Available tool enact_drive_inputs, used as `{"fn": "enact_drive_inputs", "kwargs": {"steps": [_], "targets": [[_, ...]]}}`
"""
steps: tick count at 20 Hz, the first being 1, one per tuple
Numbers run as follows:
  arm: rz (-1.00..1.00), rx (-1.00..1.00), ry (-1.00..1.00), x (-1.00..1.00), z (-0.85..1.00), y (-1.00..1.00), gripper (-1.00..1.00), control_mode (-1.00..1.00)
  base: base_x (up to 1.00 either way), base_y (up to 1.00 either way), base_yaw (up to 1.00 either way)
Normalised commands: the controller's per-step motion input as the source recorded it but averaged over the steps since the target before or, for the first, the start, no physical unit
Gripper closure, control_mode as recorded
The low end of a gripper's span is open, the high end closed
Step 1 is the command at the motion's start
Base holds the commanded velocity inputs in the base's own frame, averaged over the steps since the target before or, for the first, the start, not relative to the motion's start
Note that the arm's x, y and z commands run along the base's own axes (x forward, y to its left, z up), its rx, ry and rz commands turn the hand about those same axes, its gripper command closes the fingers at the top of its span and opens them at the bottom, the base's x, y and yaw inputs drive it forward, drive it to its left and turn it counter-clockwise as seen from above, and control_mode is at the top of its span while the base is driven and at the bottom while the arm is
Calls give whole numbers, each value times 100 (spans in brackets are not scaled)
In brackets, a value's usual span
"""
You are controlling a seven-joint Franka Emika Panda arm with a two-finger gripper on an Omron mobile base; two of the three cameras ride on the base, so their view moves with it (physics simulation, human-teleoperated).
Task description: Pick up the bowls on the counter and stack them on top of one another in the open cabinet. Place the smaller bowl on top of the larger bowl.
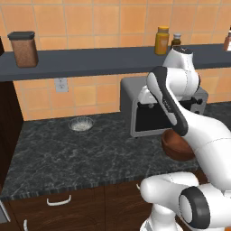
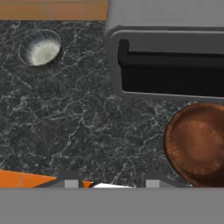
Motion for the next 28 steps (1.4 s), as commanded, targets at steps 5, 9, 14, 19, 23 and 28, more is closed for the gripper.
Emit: {"fn": "enact_drive_inputs", "kwargs": {"steps": [5,9,14,19,23,28], "targets": [[0,9,0,-20,-7,18,-100,-100,0,0,0],[0,3,-3,-61,-8,44,-100,-100,0,0,0],[1,-1,-3,-41,-17,68,-100,-100,0,0,0],[0,0,-2,-2,-28,60,-100,-100,0,0,0],[-1,0,6,26,-14,61,-100,-100,0,0,0],[-5,-8,0,48,-15,38,-100,-100,0,0,0]]}}
